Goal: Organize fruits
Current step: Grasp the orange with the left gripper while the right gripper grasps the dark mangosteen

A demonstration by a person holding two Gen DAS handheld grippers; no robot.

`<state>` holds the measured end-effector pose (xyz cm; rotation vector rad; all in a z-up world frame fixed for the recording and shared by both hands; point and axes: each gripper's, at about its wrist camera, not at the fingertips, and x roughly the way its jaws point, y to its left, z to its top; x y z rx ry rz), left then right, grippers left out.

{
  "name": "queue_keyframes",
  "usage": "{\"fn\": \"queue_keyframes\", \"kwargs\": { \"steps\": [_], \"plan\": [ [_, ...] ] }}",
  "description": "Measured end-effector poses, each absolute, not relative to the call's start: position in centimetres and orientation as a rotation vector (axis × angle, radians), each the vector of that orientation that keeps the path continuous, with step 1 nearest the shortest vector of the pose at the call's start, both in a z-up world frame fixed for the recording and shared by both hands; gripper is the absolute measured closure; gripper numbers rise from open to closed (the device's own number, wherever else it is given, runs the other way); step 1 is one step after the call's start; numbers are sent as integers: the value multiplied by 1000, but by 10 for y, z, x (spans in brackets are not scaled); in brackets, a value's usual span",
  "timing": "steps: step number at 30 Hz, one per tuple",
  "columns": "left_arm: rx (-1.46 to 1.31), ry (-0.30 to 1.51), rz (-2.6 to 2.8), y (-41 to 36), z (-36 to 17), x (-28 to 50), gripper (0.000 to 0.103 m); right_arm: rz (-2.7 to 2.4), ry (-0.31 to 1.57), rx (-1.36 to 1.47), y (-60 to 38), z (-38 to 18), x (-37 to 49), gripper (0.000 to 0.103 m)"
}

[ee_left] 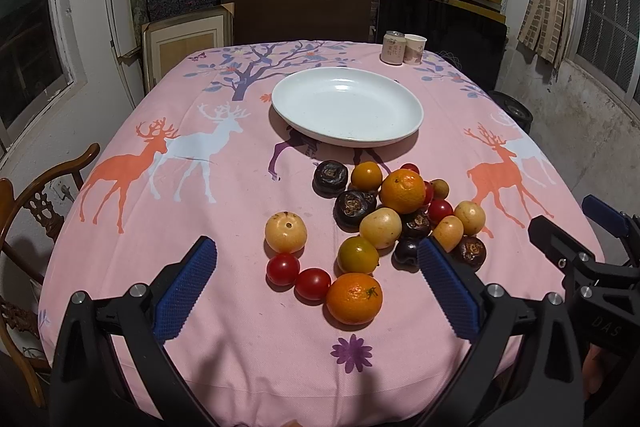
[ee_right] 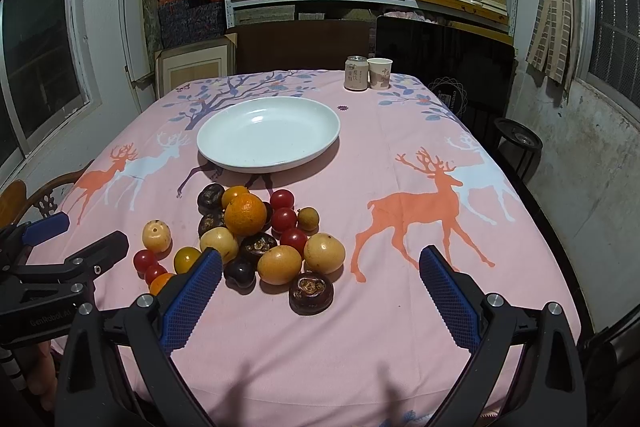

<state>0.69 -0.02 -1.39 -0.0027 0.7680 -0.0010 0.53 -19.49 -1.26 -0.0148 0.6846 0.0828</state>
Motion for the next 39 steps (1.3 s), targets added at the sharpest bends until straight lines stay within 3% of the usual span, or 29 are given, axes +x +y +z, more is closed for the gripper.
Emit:
{"fn": "queue_keyframes", "kwargs": {
  "steps": [9, 19, 25, 27, 28, 29, 36, 37, 38, 39],
  "plan": [
    [37, 766, 10, 10, -21, 11, 4, 51, 689, -7, -205, -17, 10, 4],
    [142, 936, -134, 3, -86, 17, 4, -12, 704, -18, -232, -34, 17, 4],
    [185, 903, -157, -12, -89, 22, 4, -9, 721, -26, -233, -39, 21, 4],
    [210, 899, -165, -15, -90, 24, 10, -10, 727, -19, -235, -41, 21, 4],
    [223, 906, -169, -16, -92, 24, 26, -10, 728, -15, -236, -41, 22, 4],
    [221, 925, -202, -18, -95, 25, 34, -11, 731, -11, -237, -42, 23, 4],
    [310, 900, -220, -30, -102, 22, 42, -10, 742, 5, -243, -46, 24, 4],
    [329, 886, -225, -32, -102, 20, 46, -9, 744, 7, -243, -47, 25, 4],
    [351, 869, -241, -37, -102, 17, 59, -9, 746, 9, -244, -48, 25, 4],
    [373, 861, -254, -41, -102, 14, 59, -9, 749, 12, -245, -48, 25, 4]
  ]
}}
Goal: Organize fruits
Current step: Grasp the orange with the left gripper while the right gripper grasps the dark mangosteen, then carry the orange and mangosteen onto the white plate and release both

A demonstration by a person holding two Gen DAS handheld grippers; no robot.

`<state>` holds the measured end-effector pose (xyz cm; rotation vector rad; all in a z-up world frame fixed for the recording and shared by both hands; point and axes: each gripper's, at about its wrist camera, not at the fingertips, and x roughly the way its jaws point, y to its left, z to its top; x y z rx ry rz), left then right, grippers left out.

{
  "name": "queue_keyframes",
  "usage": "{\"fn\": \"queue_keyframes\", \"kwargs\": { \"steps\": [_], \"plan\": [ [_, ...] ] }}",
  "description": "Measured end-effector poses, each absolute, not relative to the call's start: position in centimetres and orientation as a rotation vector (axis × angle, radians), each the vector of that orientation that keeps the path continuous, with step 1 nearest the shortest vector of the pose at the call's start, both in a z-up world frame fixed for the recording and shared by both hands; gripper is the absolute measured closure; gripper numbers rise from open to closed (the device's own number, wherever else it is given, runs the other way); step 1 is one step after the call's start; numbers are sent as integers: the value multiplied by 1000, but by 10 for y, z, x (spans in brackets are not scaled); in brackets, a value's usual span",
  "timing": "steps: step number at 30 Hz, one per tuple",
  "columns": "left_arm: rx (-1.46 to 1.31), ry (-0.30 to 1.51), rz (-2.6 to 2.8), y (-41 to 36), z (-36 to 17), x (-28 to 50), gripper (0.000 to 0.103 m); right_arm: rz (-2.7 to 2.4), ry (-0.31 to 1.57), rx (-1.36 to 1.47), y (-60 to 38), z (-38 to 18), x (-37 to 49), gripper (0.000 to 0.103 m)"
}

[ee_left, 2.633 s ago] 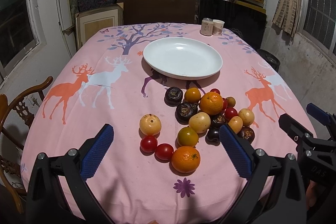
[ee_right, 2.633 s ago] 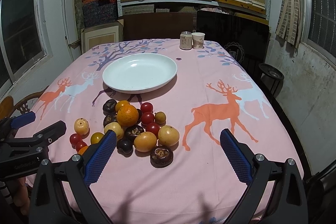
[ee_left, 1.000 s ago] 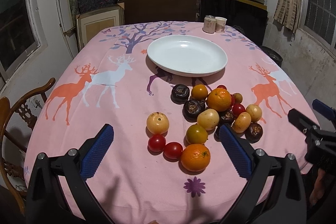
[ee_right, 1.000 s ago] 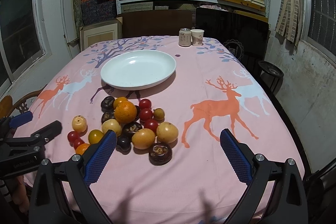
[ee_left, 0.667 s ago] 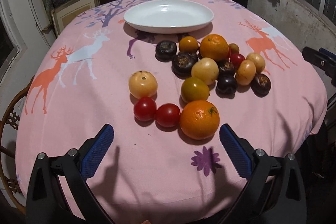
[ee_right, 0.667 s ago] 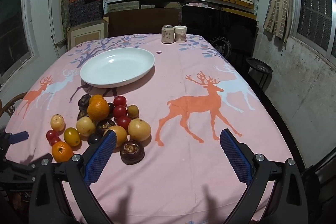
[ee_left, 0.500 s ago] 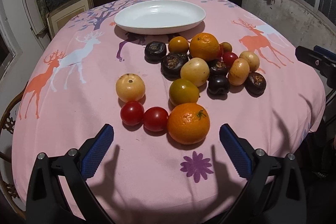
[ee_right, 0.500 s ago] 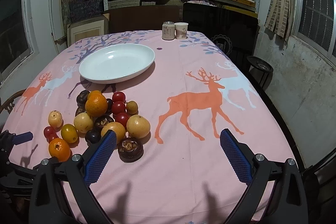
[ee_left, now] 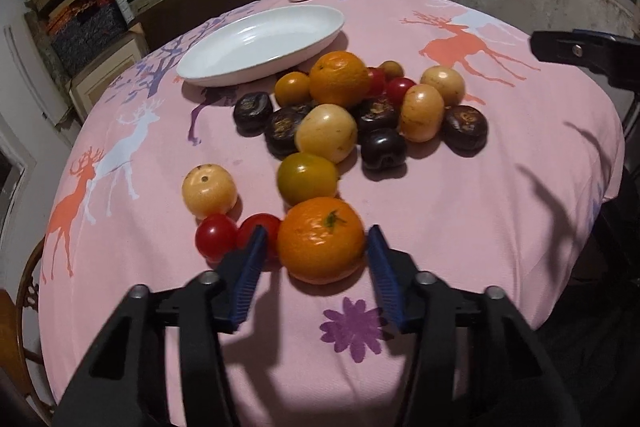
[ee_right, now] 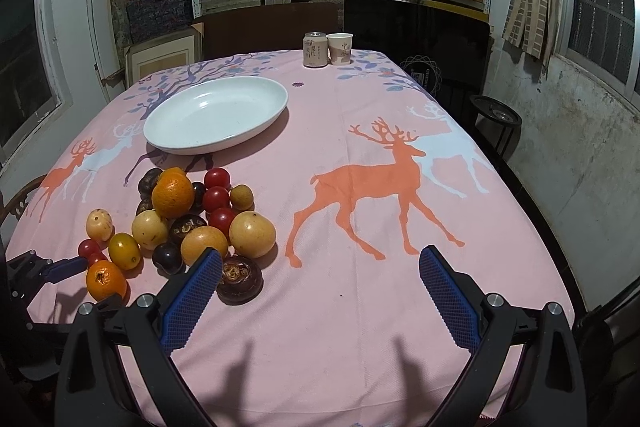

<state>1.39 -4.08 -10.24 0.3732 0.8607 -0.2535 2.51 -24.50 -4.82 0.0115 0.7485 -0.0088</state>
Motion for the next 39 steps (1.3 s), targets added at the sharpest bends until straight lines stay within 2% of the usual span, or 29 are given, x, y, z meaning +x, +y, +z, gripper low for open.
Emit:
{"fn": "queue_keyframes", "kwargs": {
  "steps": [3, 19, 27, 31, 32, 35, 39],
  "plan": [
    [443, 831, -239, -48, -108, 12, 58, -7, 753, 18, -247, -50, 26, 4],
    [229, 859, -349, -25, -97, 19, 59, 3, 769, 10, -247, -56, 28, 4],
    [164, 802, -329, -9, -75, 14, 59, 232, 882, -81, -224, -88, 31, 4],
    [150, 807, -322, -4, -76, 14, 59, 305, 864, -108, -210, -95, 32, 4],
    [149, 810, -323, -4, -77, 13, 59, 317, 858, -110, -209, -96, 34, 4],
    [143, 818, -324, -1, -80, 11, 59, 359, 867, -99, -205, -102, 40, 20],
    [123, 824, -316, 5, -83, 13, 59, 364, 907, -114, -200, -113, 50, 27]
  ]
}}
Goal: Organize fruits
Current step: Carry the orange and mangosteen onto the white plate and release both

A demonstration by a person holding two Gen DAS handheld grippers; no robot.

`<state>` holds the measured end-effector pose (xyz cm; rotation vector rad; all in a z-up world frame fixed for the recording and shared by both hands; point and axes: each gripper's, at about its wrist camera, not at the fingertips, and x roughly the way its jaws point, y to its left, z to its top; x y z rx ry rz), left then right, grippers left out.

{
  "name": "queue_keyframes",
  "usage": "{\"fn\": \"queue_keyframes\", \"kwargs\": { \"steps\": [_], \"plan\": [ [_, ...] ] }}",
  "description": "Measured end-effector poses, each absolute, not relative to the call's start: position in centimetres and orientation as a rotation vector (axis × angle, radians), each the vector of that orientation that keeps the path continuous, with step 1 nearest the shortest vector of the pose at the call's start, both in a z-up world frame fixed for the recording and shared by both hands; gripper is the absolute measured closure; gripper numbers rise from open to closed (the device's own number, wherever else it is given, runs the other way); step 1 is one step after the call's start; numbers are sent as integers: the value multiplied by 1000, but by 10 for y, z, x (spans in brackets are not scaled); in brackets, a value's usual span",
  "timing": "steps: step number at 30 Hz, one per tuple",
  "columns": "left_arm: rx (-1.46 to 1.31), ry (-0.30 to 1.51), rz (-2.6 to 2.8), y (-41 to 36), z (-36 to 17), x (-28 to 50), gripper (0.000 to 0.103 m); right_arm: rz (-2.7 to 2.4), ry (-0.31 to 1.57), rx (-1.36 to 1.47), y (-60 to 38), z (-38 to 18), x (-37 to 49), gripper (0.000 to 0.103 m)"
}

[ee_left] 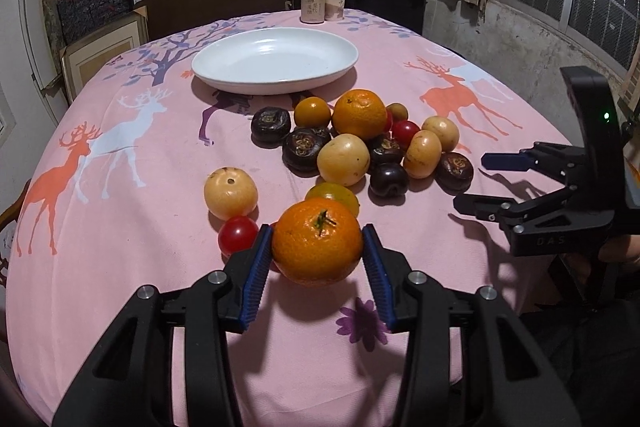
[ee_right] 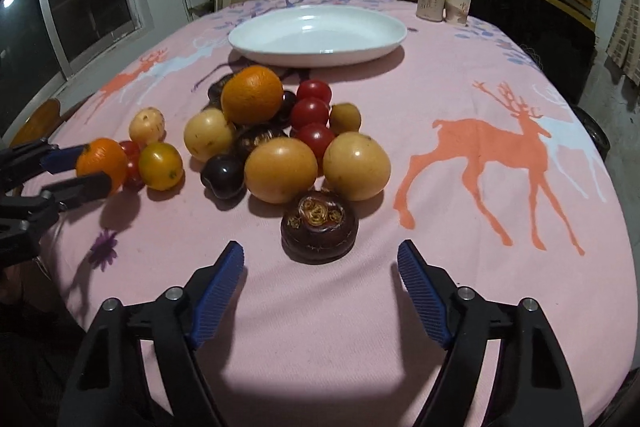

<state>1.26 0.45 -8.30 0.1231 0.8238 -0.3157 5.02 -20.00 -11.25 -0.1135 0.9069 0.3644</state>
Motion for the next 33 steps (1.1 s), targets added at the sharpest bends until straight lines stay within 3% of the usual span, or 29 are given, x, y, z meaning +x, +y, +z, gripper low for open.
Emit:
{"fn": "queue_keyframes", "kwargs": {
  "steps": [14, 20, 26, 29, 33],
  "plan": [
    [108, 827, -314, 7, -86, 14, 59, 373, 922, -26, -204, -115, 65, 60],
    [110, 827, -313, 7, -87, 14, 59, 376, 912, -33, -205, -115, 64, 60],
    [116, 828, -316, 6, -87, 14, 59, 394, 893, -26, -208, -115, 63, 54],
    [116, 829, -316, 6, -87, 14, 59, 407, 890, -13, -211, -115, 64, 60],
    [116, 830, -316, 5, -87, 14, 59, 408, 889, -31, -209, -114, 65, 61]
  ]
}}
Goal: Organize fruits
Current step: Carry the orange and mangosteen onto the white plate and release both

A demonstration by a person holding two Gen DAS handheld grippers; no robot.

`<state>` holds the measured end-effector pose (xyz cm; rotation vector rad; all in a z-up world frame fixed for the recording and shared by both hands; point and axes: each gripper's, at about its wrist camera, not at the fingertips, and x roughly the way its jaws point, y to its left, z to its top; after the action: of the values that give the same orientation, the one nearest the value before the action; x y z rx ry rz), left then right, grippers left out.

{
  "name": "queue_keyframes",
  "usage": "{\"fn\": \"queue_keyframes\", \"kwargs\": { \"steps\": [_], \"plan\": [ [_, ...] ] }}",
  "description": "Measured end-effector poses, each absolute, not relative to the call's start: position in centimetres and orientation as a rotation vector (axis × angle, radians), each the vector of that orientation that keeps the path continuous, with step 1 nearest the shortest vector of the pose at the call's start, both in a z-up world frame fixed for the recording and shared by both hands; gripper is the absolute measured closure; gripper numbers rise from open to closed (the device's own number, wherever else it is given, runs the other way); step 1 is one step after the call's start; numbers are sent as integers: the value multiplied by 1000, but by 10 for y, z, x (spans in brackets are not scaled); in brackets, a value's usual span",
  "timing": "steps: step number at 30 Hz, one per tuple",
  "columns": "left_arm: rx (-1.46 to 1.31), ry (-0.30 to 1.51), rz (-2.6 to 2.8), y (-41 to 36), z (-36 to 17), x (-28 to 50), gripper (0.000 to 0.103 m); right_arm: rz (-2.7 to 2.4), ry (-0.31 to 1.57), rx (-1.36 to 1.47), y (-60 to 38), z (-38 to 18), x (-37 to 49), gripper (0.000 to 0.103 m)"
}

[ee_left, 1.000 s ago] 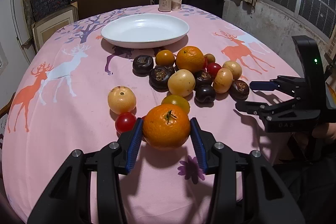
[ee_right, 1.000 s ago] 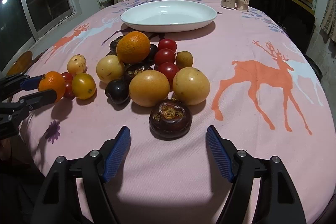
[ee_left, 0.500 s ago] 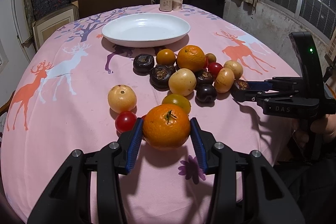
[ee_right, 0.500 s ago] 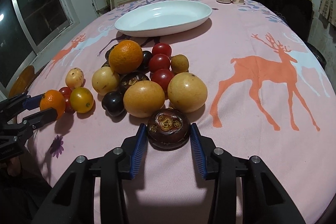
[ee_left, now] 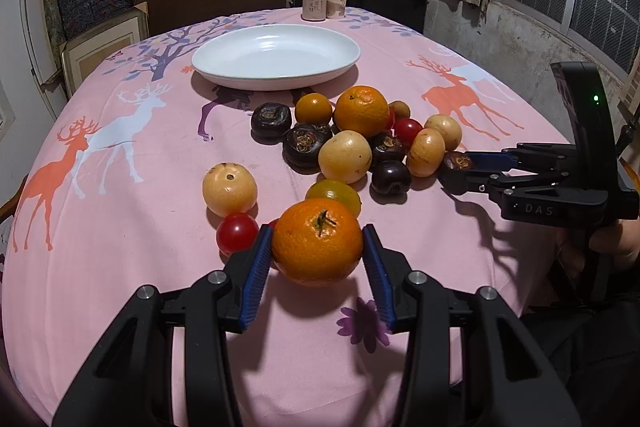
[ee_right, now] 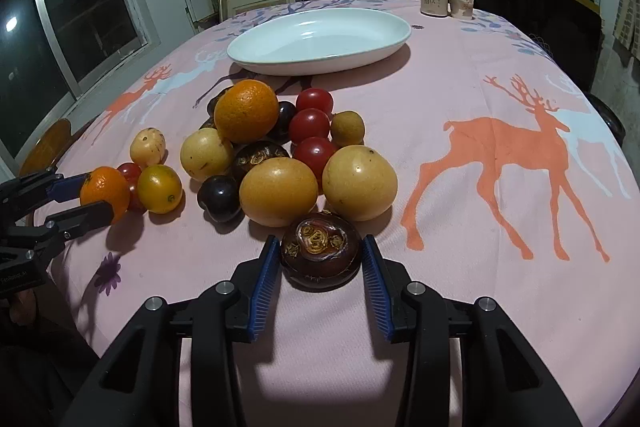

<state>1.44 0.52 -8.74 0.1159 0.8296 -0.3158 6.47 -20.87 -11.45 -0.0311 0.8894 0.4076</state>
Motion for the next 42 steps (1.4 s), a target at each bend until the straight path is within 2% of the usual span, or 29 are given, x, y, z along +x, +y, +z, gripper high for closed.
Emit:
{"fn": "queue_keyframes", "kwargs": {
  "steps": [5, 13, 30, 42],
  "plan": [
    [121, 831, -319, 3, -87, 15, 59, 393, 893, -86, -199, -117, 69, 58],
    [119, 831, -320, 3, -87, 15, 59, 369, 872, -144, -192, -119, 66, 61],
    [103, 824, -310, 8, -86, 15, 59, 384, 869, -62, -211, -108, 55, 61],
    [84, 767, -303, 17, -67, 16, 59, 442, 789, 26, -227, -74, 50, 61]
  ]
}}
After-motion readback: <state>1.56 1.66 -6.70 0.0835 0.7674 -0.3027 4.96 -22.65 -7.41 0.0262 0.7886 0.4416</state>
